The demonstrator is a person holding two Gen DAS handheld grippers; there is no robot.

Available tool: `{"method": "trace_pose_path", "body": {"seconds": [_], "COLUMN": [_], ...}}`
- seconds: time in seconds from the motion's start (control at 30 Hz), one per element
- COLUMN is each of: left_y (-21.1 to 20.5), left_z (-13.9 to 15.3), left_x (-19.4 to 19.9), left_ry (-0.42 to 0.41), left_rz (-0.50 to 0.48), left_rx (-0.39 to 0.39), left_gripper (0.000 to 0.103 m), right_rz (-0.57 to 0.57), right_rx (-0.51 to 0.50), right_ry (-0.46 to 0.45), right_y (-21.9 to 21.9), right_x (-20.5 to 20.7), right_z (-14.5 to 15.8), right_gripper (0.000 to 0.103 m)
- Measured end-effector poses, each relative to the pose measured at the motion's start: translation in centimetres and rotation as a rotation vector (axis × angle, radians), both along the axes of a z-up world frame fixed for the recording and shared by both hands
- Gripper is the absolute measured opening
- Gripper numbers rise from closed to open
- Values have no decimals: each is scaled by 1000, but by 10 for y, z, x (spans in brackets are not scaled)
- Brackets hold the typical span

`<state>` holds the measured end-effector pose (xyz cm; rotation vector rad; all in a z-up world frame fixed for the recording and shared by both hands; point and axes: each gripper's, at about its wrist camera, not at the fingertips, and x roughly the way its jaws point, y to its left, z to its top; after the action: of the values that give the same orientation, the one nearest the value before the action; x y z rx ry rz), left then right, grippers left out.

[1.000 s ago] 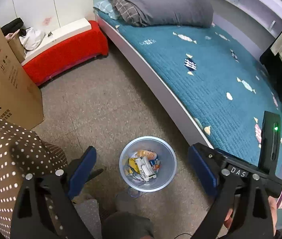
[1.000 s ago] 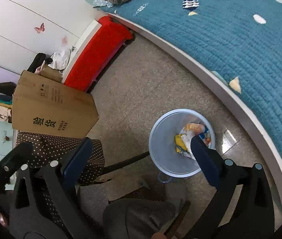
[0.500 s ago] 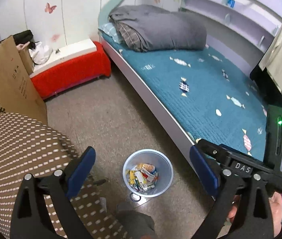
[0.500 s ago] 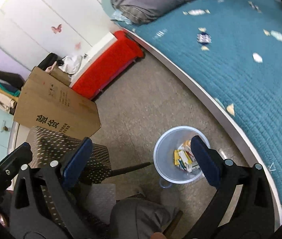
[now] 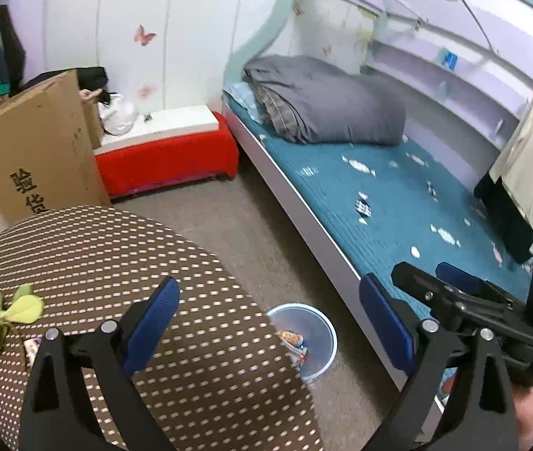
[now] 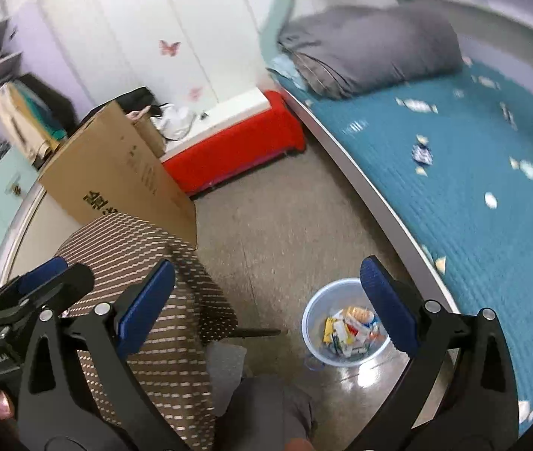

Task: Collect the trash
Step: 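Move both tools back over the table toward the green cloth and tag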

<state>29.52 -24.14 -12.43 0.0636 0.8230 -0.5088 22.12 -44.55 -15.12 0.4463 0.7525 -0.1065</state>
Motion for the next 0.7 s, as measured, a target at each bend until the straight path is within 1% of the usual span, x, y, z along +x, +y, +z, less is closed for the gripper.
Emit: {"method": "trace_pose_path", "body": {"seconds": [0.1, 0.3, 0.43, 0.7], "left_y": [23, 73, 105, 159], "left_z": [10, 29, 38, 43], "left_x": [-6, -17, -21, -32], "left_ry": [-21, -56, -77, -94], "left_rz": [23, 85, 133, 215], "left_rx": [-16, -54, -73, -98], "left_gripper": [95, 95, 96, 96], "right_rz": [25, 87, 118, 184], "right_rx": [-71, -153, -202, -254], "right_ry": [-23, -77, -97, -145], "right_y": [27, 72, 97, 141], "right_x": [-2, -8, -8, -10], "right_z": [19, 51, 65, 85], "right_gripper": [97, 97, 97, 97]}}
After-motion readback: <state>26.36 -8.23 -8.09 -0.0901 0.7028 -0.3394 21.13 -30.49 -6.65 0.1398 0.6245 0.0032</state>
